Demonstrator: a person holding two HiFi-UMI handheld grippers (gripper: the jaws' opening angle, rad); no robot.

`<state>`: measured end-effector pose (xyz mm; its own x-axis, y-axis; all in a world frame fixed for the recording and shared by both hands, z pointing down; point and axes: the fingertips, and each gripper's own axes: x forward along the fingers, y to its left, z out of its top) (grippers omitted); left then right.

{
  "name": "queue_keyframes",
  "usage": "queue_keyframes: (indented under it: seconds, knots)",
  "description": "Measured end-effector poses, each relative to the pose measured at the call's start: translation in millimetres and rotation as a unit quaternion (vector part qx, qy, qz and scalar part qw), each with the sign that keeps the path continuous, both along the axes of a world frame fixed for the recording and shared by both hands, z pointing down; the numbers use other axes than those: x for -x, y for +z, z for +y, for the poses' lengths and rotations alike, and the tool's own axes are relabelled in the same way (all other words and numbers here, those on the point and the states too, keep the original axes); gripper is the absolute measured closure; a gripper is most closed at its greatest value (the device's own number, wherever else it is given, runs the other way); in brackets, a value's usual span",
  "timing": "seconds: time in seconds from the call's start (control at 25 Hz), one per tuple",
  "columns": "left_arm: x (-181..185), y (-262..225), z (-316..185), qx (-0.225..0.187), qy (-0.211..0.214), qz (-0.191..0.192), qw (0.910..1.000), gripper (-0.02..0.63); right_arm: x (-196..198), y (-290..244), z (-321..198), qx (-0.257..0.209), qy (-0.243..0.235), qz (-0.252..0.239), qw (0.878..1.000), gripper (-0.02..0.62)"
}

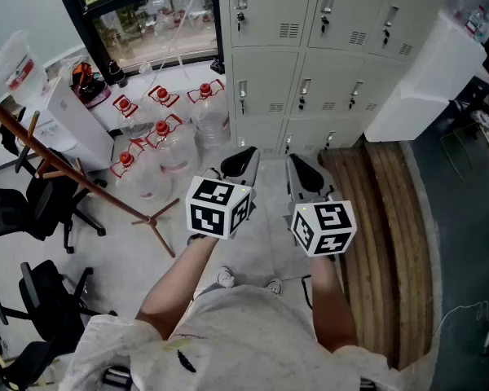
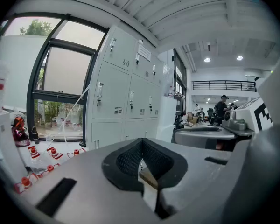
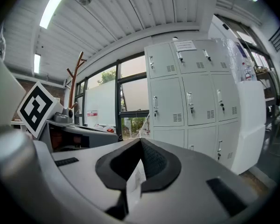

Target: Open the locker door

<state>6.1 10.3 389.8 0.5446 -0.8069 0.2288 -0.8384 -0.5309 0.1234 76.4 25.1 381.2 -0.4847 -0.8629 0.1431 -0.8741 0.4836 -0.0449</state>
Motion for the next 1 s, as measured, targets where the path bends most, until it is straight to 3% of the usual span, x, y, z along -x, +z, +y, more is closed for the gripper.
queue_keyframes:
  seconds: [0.56, 1.0]
  knots:
    - [13, 2, -3, 0.004, 0.003, 0.007, 1.0, 0.6, 16, 0, -2, 0.003, 0.0, -0.004, 1.0, 0.592]
    - [53, 1, -13, 0.0, 0.006, 0.018, 0.9998, 0.6, 57, -4, -10, -0.002, 0.001, -0.001, 1.0, 0.592]
